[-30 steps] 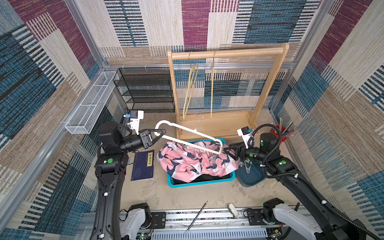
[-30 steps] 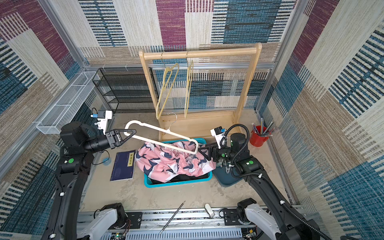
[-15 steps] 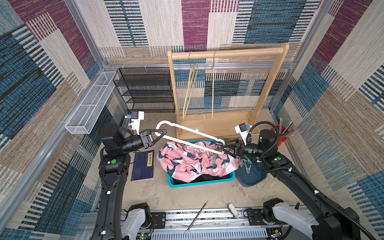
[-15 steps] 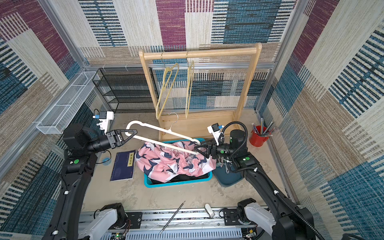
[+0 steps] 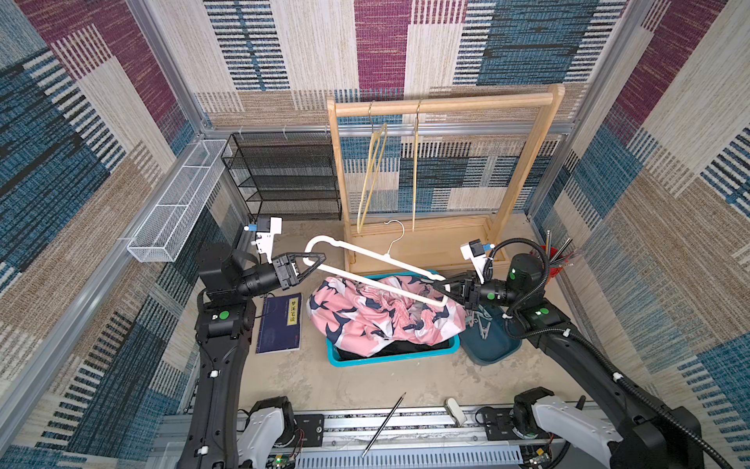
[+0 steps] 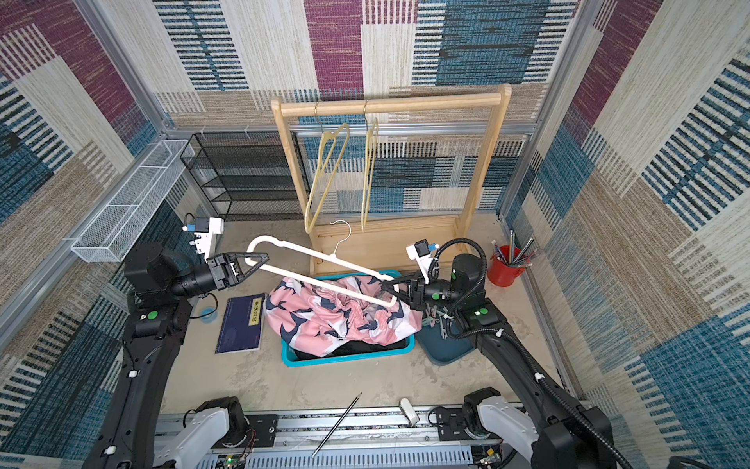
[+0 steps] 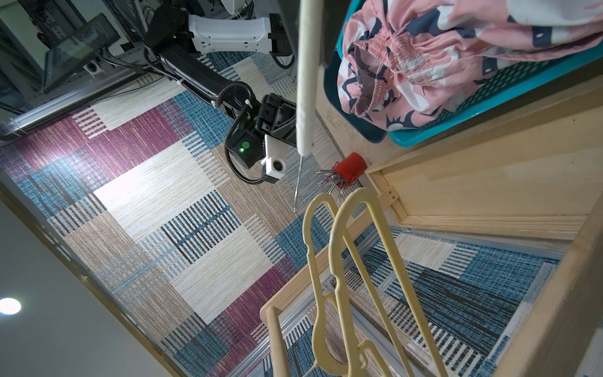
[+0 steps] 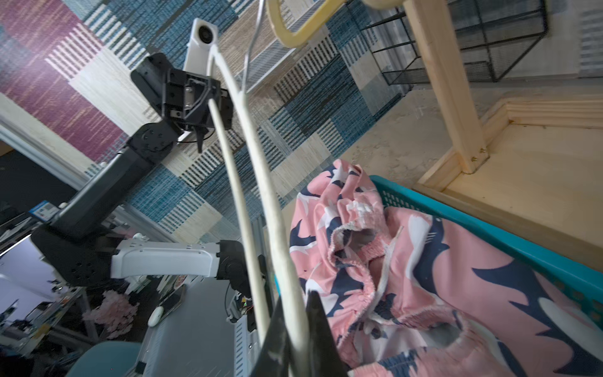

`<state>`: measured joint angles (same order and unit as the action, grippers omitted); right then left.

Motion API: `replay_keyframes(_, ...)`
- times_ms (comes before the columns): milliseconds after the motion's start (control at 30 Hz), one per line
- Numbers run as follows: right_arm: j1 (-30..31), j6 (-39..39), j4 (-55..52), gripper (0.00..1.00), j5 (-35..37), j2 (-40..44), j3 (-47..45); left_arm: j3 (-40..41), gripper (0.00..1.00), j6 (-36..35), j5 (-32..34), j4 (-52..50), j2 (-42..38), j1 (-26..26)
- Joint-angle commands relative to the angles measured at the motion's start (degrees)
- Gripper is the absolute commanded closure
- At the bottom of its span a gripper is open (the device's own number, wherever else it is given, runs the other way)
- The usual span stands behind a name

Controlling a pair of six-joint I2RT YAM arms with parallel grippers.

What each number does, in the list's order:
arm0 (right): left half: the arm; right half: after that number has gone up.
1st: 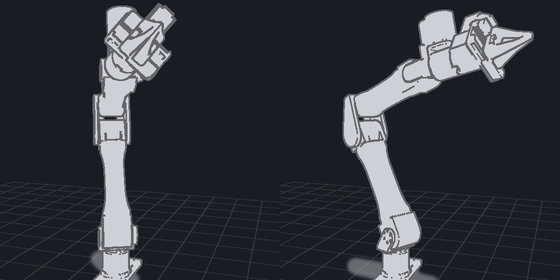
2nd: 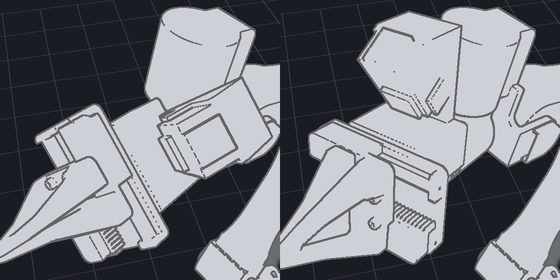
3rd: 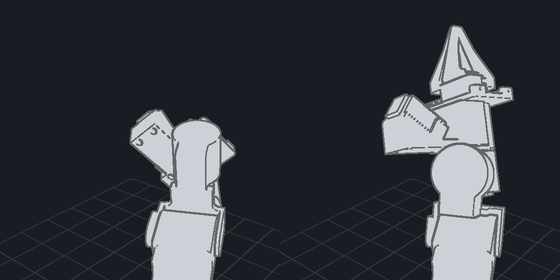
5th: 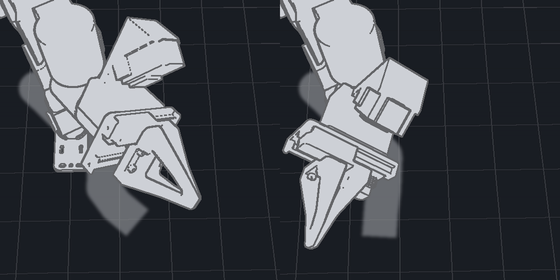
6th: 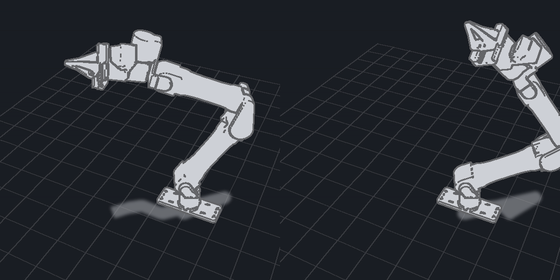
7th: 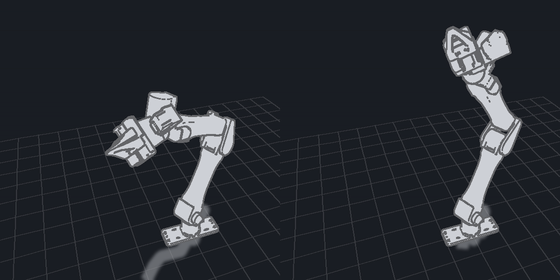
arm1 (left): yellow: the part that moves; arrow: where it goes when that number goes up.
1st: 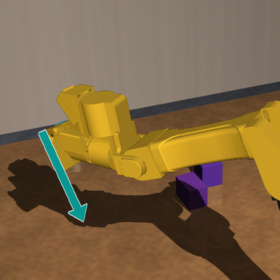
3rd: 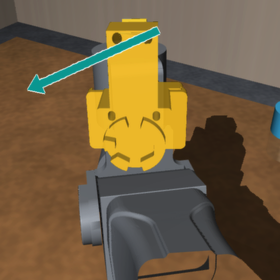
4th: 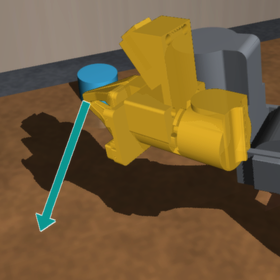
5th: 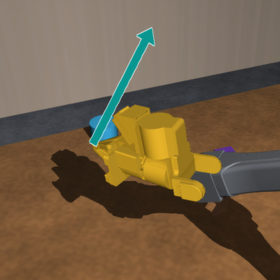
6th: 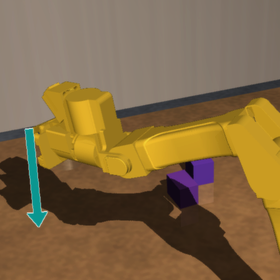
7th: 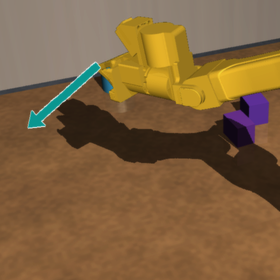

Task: Remove the clothespins securing shorts to the hanger
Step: Place the hanger on the clothesline.

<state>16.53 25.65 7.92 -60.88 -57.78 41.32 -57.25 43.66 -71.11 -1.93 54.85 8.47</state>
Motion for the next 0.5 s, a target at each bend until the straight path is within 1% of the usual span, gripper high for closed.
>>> replay_keyframes(0,0.0,0.9,2.0,1.0,1.2,1.0,0.9,0.2,0.73,0.0,-0.6,2.0,0.0,-0.1)
replay_keyframes(67,0.0,0.7,1.2,1.0,1.4,1.9,1.9,0.2,0.51,-0.2,-0.5,1.8,0.2,-0.1)
replay_keyframes(100,0.1,0.6,0.9,1.0,1.5,2.4,2.4,0.2,0.42,-0.3,-0.7,1.7,0.1,-0.1)
replay_keyframes(167,0.1,0.7,0.5,1.0,2.2,3.8,3.7,0.0,0.28,-0.7,-0.6,1.0,0.4,-0.1)
replay_keyframes(233,0.1,0.5,-0.8,1.0,3.1,4.8,5.5,-0.2,0.21,-1.2,-0.2,0.2,0.4,-0.1)
replay_keyframes(333,0.1,0.1,-2.7,1.0,4.0,6.0,9.0,-1.2,0.14,-2.5,0.7,-1.8,0.5,-0.2)
replay_keyframes(400,0.1,-1.1,-5.2,1.0,5.6,6.2,11.9,-2.1,0.11,-4.3,1.3,-3.9,0.6,0.0)
replay_keyframes(467,0.1,-2.5,-7.7,1.0,8.7,6.6,15.0,-2.9,0.1,-5.3,1.9,-5.6,0.8,0.0)
